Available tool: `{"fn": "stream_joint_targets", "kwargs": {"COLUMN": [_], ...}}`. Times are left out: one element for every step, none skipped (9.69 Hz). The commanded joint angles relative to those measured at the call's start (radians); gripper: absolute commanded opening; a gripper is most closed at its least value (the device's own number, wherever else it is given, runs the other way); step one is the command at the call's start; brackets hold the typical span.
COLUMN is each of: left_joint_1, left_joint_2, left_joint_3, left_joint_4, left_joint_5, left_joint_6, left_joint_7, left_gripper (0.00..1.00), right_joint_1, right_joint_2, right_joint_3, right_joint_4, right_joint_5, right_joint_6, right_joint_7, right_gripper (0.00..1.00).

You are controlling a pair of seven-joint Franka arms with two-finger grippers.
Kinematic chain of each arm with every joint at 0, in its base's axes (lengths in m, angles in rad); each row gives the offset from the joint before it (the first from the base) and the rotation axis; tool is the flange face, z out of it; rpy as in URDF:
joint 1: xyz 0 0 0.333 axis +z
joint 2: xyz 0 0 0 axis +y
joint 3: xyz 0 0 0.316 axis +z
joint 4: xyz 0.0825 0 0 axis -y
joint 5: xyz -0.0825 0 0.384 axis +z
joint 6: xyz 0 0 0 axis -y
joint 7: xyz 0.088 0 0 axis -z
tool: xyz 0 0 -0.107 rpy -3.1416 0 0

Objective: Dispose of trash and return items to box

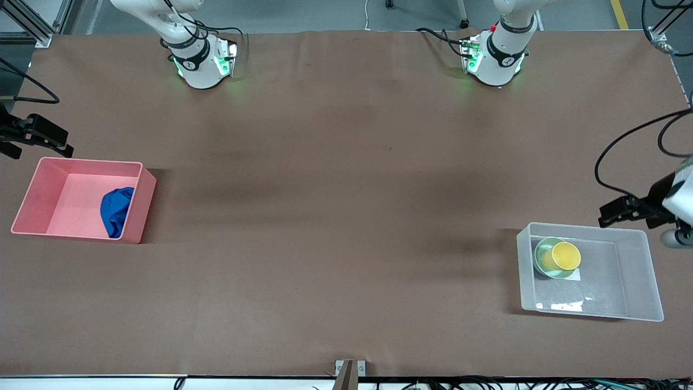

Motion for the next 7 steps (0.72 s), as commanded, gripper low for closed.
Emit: {"fn": "stream_joint_targets", "kwargs": {"left_joint_1": [0.004, -0.001, -0.048, -0.117, -0.195, -0.237, -0.270], "left_joint_2": [-0.072, -0.108, -0.138, -0.166, -0.181, -0.220, -0.255], "left_joint_3": [-0.036, -0.041, -0.026, 0.056, 0.145, 0.199, 0.233], "left_joint_4": [-0.038, -0.038, -0.045, -0.052, -0.055, -0.098, -0.139], "left_joint_5": [-0.006, -0.007, -0.018, -0.023, -0.057, -0.096, -0.102], "left_joint_6": [-0.066, -0.076, -0.080, -0.117, -0.143, -0.156, -0.159], "left_joint_7": [0.006, 0.006, 0.006, 0.009, 0.009, 0.011, 0.009], "left_gripper": [1.00, 1.00, 1.00, 1.00, 1.00, 1.00, 1.00], "right_joint_1": [-0.001, -0.001, -0.001, -0.001, -0.001, -0.001, -0.001], "right_joint_2": [-0.006, -0.006, -0.006, -0.006, -0.006, -0.006, -0.006], "right_joint_3": [0.000, 0.000, 0.000, 0.000, 0.000, 0.000, 0.000], "right_joint_4": [0.003, 0.004, 0.004, 0.004, 0.003, 0.003, 0.003], "right_joint_5": [0.002, 0.005, 0.007, 0.007, 0.008, 0.007, 0.007], "right_joint_6": [-0.008, -0.008, -0.006, -0.006, -0.006, -0.006, -0.006], "right_joint_7": [-0.006, -0.005, -0.002, 0.001, 0.003, 0.002, 0.002], "right_gripper": [1.00, 1.00, 1.00, 1.00, 1.00, 1.00, 1.00]}}
